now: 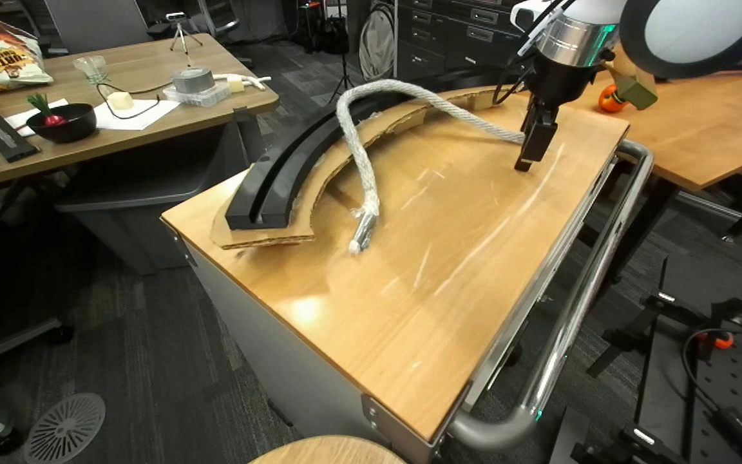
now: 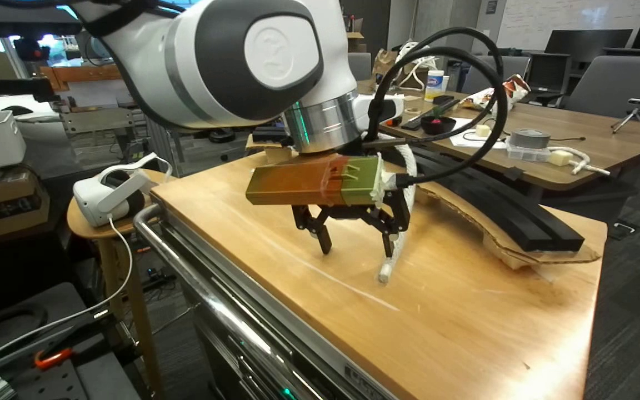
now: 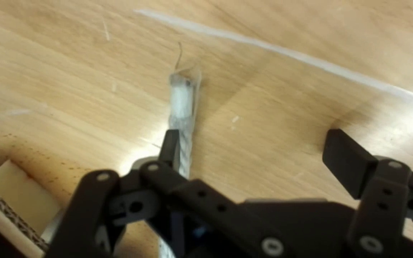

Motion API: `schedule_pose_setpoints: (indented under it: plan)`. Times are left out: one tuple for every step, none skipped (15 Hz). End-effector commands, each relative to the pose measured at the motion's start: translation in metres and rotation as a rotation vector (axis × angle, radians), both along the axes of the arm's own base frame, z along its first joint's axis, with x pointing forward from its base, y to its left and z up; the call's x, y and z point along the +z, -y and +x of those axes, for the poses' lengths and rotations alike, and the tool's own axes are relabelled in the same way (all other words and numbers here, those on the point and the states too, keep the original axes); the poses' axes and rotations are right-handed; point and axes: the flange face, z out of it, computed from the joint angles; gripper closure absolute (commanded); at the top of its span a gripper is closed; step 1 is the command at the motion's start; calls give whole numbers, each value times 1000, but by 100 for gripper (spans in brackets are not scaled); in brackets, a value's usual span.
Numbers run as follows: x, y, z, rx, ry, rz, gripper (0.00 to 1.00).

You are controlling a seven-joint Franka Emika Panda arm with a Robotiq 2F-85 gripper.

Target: Put the white rope on the black board

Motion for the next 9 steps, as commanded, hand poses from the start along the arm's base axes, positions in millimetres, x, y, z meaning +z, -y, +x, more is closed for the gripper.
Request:
schedule_pose_setpoints:
  plan:
    - [1,1,-1,-2,-3,0,0]
    - [1,3,-1,-5,-12,-2,0]
    - [2,7,-1,1,-24,-6,0]
    - [2,10,0,12,-30,-5,0]
    - [3,15,3,17,-43,-1,0]
    - [3,20,5,21,-55,2,0]
    - [4,25,9,20,-70,10,0]
    - [6,30,12,20,-81,14,0]
    - [8,36,16,21,-90,17,0]
